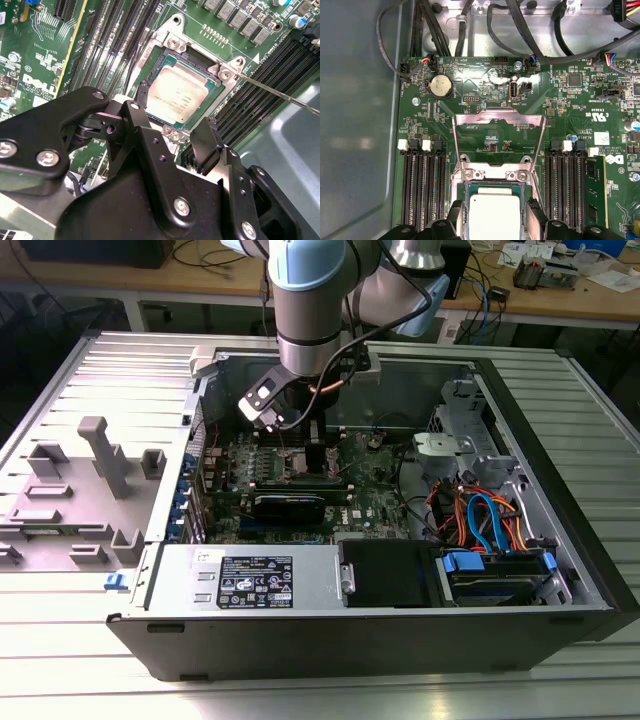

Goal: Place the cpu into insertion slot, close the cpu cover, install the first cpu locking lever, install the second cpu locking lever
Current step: 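Place the cpu into insertion slot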

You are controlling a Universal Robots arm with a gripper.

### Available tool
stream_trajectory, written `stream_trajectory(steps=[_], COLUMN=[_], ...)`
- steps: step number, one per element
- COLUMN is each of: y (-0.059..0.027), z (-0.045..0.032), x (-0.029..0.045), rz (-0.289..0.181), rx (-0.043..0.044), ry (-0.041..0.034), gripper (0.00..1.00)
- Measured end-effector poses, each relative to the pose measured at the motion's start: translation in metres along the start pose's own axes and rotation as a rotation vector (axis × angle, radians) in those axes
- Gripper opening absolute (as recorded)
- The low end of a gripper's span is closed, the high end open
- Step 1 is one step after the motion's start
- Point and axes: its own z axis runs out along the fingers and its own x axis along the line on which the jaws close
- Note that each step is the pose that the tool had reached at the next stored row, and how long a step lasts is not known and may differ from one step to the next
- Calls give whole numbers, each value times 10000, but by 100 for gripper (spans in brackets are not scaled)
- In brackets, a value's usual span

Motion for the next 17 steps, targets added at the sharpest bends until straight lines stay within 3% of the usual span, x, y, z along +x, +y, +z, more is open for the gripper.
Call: stream_trajectory(steps=[9, 17], y=[-8, -9], z=[83, 100], x=[-2, -2], rz=[2, 22], rx=[11, 9], ry=[26, 252], gripper=[62, 62])
